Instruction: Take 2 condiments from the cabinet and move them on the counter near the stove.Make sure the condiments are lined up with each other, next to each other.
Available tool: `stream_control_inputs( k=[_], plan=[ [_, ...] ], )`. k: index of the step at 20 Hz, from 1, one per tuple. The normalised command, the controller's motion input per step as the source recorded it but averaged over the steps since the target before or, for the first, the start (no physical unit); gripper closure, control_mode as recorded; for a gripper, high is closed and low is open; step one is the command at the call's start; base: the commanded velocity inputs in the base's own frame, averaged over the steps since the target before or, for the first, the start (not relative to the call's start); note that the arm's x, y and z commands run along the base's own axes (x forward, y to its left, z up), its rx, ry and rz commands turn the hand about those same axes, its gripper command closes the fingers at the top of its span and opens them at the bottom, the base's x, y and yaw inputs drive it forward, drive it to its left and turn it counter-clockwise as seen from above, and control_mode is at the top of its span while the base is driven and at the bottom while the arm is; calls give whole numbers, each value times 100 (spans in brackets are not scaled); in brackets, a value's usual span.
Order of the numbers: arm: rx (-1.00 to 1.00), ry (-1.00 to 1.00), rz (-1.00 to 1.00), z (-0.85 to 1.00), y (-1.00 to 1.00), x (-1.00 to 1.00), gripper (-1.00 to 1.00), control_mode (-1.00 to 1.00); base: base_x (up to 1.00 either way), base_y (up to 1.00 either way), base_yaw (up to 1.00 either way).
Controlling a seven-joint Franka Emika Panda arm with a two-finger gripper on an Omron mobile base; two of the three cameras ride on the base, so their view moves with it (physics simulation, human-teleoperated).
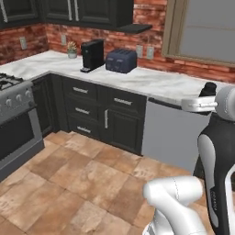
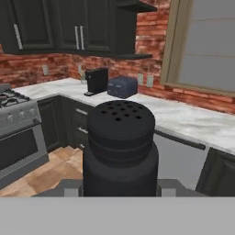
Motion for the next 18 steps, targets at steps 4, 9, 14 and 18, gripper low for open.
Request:
stream_control_inputs(
  k=[4, 9, 14, 18],
  plan=[
    [0, 0, 0, 0, 0, 0, 100, 100, 37, 0, 38],
    [0, 0, 0, 0, 0, 0, 100, 100, 35, 0, 39],
    [0, 0, 0, 0, 0, 0, 100, 100, 41, 0, 37],
    [0, 0, 0, 0, 0, 0, 100, 100, 59, -4, 27]
  ],
)
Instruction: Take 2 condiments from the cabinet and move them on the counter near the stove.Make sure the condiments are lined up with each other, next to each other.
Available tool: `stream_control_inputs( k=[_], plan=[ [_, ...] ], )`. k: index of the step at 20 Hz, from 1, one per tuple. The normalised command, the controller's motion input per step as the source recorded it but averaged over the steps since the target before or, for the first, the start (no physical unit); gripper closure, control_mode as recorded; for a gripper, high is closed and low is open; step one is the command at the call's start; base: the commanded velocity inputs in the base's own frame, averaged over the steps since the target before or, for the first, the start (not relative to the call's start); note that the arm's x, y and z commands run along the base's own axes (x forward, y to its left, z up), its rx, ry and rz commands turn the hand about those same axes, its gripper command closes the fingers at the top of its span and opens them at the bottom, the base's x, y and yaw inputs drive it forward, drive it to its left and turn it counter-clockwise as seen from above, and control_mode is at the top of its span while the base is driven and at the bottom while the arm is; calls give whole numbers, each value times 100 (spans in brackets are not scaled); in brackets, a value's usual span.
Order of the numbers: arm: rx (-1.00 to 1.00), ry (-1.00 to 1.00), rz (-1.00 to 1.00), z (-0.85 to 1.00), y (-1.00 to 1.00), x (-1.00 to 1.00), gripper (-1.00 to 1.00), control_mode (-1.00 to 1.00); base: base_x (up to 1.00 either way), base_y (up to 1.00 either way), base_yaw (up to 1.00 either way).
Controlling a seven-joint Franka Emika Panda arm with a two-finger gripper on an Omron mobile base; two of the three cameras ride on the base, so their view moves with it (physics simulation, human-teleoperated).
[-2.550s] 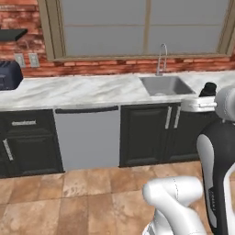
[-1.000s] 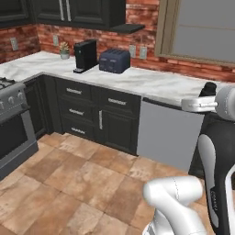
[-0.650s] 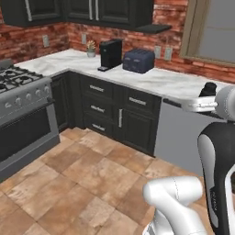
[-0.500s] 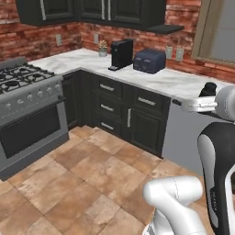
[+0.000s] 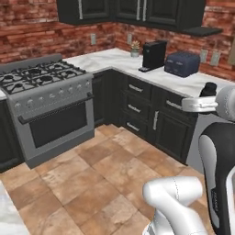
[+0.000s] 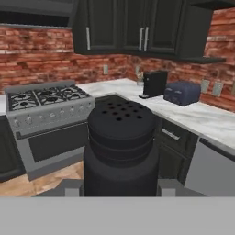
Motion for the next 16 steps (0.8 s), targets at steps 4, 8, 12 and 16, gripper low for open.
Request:
stream_control_inputs(
  k=[4, 8, 12, 16],
  plan=[
    [0, 0, 0, 0, 0, 0, 100, 100, 68, -39, 15],
    [0, 0, 0, 0, 0, 0, 100, 100, 70, -43, 13],
    [0, 0, 0, 0, 0, 0, 100, 100, 71, -32, 17],
    [0, 0, 0, 0, 0, 0, 100, 100, 78, -24, 27]
  ],
)
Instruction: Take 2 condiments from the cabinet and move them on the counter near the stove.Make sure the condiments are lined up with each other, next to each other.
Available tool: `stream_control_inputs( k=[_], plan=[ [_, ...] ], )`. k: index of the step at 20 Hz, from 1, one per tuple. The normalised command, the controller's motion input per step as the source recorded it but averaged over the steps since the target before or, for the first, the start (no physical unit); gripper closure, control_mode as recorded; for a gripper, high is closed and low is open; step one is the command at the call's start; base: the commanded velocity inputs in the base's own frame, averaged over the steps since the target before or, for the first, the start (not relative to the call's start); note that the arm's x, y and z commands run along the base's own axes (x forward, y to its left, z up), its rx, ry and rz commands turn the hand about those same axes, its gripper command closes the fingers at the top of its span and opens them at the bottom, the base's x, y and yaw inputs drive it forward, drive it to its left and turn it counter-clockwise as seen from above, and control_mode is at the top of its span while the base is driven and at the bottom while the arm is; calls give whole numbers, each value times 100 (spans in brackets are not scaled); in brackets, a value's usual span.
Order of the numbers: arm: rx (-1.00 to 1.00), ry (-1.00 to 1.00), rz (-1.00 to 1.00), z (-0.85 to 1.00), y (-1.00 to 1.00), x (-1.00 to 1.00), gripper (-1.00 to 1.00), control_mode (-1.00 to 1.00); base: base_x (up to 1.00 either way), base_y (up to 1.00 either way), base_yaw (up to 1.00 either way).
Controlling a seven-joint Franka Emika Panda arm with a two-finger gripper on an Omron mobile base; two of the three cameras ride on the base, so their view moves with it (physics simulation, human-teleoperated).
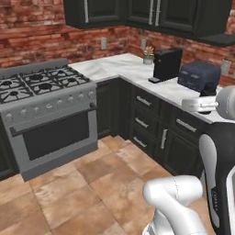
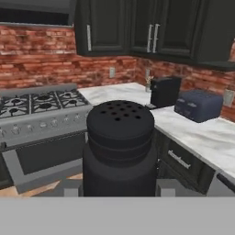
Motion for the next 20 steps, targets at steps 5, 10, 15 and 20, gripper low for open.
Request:
stream_control_inputs(
  k=[5, 10, 15, 20],
  plan=[
    [0, 0, 0, 0, 0, 0, 100, 100, 81, -22, 31],
    [0, 0, 0, 0, 0, 0, 100, 100, 76, -26, 29],
    [0, 0, 0, 0, 0, 0, 100, 100, 69, -40, 25],
    [0, 0, 0, 0, 0, 0, 100, 100, 65, -40, 19]
  ],
)
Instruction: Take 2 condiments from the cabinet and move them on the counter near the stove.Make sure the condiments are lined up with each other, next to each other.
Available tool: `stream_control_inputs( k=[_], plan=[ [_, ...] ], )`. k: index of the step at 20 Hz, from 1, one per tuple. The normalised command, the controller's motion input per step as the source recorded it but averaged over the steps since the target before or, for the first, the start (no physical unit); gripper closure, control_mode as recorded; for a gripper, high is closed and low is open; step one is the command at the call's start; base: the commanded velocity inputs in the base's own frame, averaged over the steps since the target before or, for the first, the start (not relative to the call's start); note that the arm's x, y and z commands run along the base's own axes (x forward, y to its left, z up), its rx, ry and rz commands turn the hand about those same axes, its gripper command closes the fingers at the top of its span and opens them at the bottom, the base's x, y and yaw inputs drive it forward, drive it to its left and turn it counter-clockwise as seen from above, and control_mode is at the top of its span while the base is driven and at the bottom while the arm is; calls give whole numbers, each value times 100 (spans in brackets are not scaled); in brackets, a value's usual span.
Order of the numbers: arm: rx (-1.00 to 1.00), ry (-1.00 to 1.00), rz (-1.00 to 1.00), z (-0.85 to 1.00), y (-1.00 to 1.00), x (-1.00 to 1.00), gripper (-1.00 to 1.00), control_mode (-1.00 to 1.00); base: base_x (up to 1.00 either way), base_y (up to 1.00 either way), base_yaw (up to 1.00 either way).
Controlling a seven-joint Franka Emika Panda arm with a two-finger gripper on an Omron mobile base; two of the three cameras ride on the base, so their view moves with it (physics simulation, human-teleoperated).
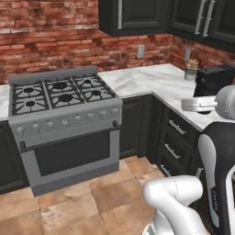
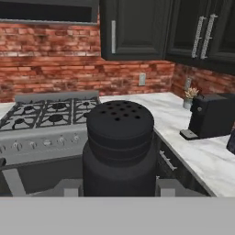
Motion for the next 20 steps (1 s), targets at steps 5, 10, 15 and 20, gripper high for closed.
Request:
stream_control_inputs(
  k=[5, 10, 15, 20],
  plan=[
    [0, 0, 0, 0, 0, 0, 100, 100, 70, -25, 20],
    [0, 0, 0, 0, 0, 0, 100, 100, 72, -19, 22],
    [0, 0, 0, 0, 0, 0, 100, 100, 68, -25, 22],
    [0, 0, 0, 0, 0, 0, 100, 100, 60, -37, 20]
  ],
)
